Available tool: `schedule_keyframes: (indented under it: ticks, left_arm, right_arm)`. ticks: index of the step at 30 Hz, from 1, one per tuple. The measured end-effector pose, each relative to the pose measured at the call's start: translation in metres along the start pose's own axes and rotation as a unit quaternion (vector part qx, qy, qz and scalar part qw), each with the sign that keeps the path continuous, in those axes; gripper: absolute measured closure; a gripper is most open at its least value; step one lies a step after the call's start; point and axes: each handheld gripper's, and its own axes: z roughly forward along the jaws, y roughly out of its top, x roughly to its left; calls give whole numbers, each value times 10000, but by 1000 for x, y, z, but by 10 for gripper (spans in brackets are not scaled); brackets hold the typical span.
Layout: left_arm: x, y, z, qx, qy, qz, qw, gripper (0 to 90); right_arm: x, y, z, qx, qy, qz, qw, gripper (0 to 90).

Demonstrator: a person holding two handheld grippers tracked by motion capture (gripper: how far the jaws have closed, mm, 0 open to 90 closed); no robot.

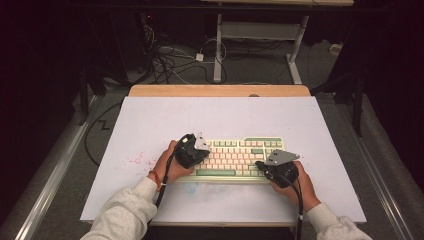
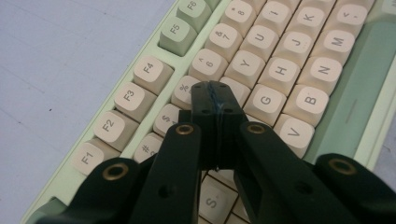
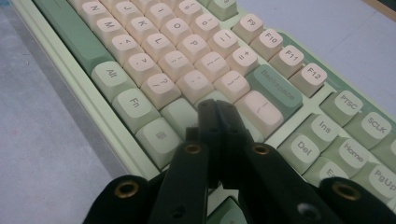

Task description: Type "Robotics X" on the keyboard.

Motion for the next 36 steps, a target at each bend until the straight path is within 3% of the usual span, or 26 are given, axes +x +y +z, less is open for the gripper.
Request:
schedule_keyframes:
  ticks: [5, 10, 11, 13, 14, 15, 16, 17, 19, 22, 29, 36]
  left_arm:
    - [0, 0, -14, -252, 50, 7, 9997, 865]
    - [-1, -4, -29, -435, 127, 61, 9990, 795]
    - [-2, -8, -36, -554, 257, 61, 9981, 768]
    - [-3, -10, -40, -604, 315, 112, 9976, 736]
    - [-4, -13, -43, -683, 355, 171, 9969, 662]
    - [-5, -17, -46, -748, 394, 196, 9962, 662]
    - [-6, -20, -49, -796, 516, 215, 9953, 550]
    - [-7, -23, -51, -823, 611, 243, 9944, 506]
    - [-8, -34, -58, -1027, 729, 112, 9920, 400]
    - [-9, -42, -62, -1118, 843, 32, 9902, 293]
    - [-12, -70, -68, -1077, 1023, -142, 9888, 228]
    - [-14, -94, -70, -1012, 1030, -347, 9889, 215]
  right_arm:
    - [0, 0, 0, -1, -4, -15, 10000, 900]
    - [1, 1, -3, -15, -16, -28, 10000, 900]
    - [1, 1, -5, -64, -51, -20, 10000, 900]
    - [0, 2, -8, -104, -63, 10, 9999, 900]
    - [-3, 3, -12, -202, -53, 66, 9998, 900]
    - [-3, 3, -12, -202, -53, 66, 9998, 900]
    - [-4, 4, -16, -269, -66, 90, 9996, 900]
    - [-4, 5, -17, -291, -60, 98, 9995, 900]
    - [-5, 6, -20, -320, -70, 100, 9994, 900]
    - [-5, 8, -23, -367, -82, 90, 9993, 900]
    - [-6, 13, -25, -412, -77, 76, 9991, 900]
    - [-5, 18, -22, -387, -30, 19, 9992, 900]
